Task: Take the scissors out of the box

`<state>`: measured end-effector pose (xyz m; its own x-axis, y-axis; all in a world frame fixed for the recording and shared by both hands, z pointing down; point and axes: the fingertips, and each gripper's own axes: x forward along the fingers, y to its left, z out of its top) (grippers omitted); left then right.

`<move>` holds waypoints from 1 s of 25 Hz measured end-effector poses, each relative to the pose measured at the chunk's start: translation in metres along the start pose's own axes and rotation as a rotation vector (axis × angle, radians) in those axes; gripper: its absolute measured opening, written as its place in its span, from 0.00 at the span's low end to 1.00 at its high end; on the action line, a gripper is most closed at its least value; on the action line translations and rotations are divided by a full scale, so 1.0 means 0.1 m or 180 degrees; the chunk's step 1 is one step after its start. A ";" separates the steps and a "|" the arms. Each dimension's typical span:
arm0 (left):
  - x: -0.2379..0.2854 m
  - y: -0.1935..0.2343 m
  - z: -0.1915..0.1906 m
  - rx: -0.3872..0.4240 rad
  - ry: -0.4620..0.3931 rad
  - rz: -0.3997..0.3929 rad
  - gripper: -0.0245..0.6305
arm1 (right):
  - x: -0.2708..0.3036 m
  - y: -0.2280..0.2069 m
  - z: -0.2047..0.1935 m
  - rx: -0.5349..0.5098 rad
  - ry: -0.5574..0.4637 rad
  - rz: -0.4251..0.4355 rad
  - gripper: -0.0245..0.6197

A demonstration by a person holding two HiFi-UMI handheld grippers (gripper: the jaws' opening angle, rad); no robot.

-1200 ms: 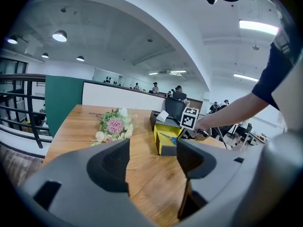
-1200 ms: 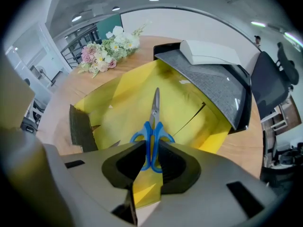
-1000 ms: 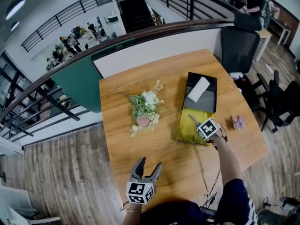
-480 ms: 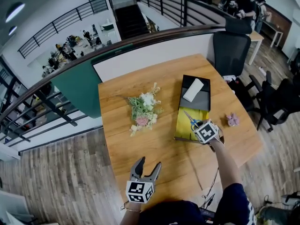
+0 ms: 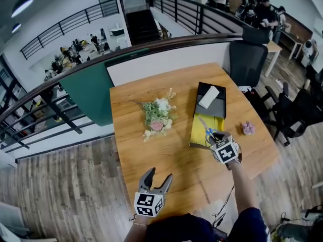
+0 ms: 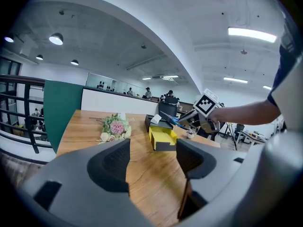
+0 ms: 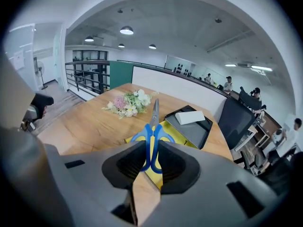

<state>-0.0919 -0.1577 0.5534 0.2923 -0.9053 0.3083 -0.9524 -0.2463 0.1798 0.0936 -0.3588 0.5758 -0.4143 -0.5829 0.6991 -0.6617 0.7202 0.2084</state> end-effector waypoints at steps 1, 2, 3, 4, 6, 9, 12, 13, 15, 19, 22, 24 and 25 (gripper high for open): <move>-0.04 0.00 -0.01 0.0001 -0.0007 -0.0009 0.51 | -0.08 0.04 0.02 0.0006 -0.0054 -0.0036 0.18; -0.07 0.01 -0.01 0.0003 -0.0013 -0.0019 0.51 | -0.15 0.07 0.04 0.0016 -0.0108 -0.0076 0.18; -0.10 0.02 -0.02 0.0007 -0.0018 -0.0030 0.51 | -0.23 0.11 0.05 0.0031 -0.0157 -0.0114 0.18; -0.12 0.02 -0.02 0.0013 -0.0023 -0.0043 0.50 | -0.30 0.15 0.06 0.0045 -0.0209 -0.0147 0.18; -0.16 0.01 -0.03 0.0032 -0.0031 -0.0070 0.50 | -0.43 0.24 0.08 0.0064 -0.0322 -0.0190 0.18; -0.19 0.00 -0.02 0.0048 -0.0057 -0.0112 0.50 | -0.64 0.37 0.12 0.0060 -0.0501 -0.0273 0.18; -0.24 -0.02 -0.03 0.0066 -0.0069 -0.0155 0.50 | -0.84 0.52 0.16 0.0065 -0.0675 -0.0406 0.18; -0.27 -0.03 -0.04 0.0075 -0.0067 -0.0170 0.50 | -0.91 0.59 0.14 0.0067 -0.0718 -0.0462 0.18; -0.30 -0.06 -0.05 0.0094 -0.0085 -0.0193 0.50 | -1.03 0.70 0.09 0.0097 -0.0816 -0.0562 0.18; -0.32 -0.10 -0.04 0.0103 -0.0178 -0.0215 0.49 | -1.24 0.90 0.03 0.0260 -0.1072 -0.0676 0.18; -0.34 -0.17 -0.06 0.0100 -0.0206 -0.0263 0.49 | -1.37 1.03 -0.08 0.0402 -0.1201 -0.0816 0.18; -0.35 -0.23 -0.09 0.0135 -0.0200 -0.0307 0.49 | -1.45 1.12 -0.16 0.0465 -0.1274 -0.0904 0.18; -0.36 -0.25 -0.11 0.0156 -0.0193 -0.0322 0.49 | -1.49 1.17 -0.19 0.0513 -0.1320 -0.0937 0.18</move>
<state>-0.0782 -0.1152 0.5479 0.3827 -0.8938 0.2335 -0.9218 -0.3527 0.1607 0.0900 -0.1803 0.5090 -0.3872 -0.8749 0.2909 -0.8613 0.4559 0.2246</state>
